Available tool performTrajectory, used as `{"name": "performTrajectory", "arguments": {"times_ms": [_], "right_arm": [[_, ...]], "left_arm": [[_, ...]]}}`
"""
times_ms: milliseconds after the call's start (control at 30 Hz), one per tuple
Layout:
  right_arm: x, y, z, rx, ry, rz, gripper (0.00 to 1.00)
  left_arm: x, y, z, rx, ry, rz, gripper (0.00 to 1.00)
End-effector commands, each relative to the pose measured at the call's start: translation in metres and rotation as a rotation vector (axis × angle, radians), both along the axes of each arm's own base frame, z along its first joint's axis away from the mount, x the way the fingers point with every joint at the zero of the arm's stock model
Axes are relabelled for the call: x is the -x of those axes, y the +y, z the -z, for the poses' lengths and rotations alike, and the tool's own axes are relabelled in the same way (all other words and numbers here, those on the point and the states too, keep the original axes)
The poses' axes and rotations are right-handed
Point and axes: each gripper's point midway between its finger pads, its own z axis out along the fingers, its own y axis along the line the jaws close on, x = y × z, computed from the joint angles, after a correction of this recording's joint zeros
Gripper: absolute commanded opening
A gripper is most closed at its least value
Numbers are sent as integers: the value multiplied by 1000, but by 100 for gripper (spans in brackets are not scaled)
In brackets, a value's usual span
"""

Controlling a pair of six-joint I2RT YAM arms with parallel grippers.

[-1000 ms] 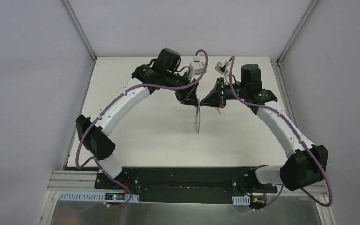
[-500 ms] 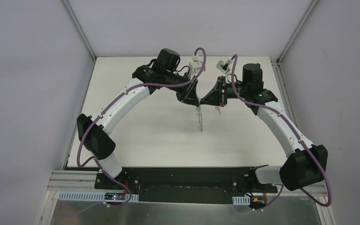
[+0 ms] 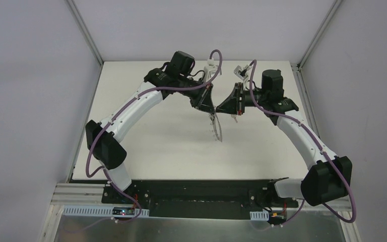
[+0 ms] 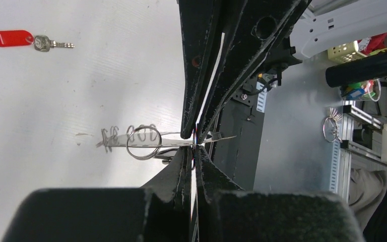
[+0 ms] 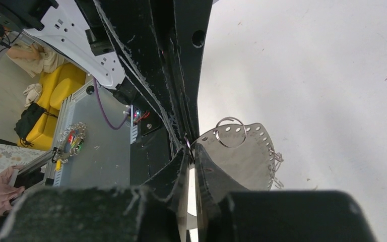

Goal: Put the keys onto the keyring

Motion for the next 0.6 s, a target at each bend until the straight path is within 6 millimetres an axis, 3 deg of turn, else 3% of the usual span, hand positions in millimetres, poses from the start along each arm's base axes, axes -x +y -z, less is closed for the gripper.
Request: {"name": "performTrajectory", "arguments": {"times_ms": [0, 67, 200, 333, 567], "right_arm": [[10, -5, -6, 0, -66, -20, 12], [12, -8, -3, 22, -87, -16, 23], [18, -10, -10, 28, -120, -33, 35], [20, -10, -20, 13, -128, -39, 41], [18, -6, -36, -44, -101, -51, 43]], "left_arm": [[-3, 5, -23, -11, -57, 21, 0], [1, 12, -21, -64, -66, 48, 0], [13, 26, -19, -174, -56, 106, 0], [24, 34, -20, -239, -53, 134, 0], [42, 30, -28, -191, 23, 151, 0]]}}
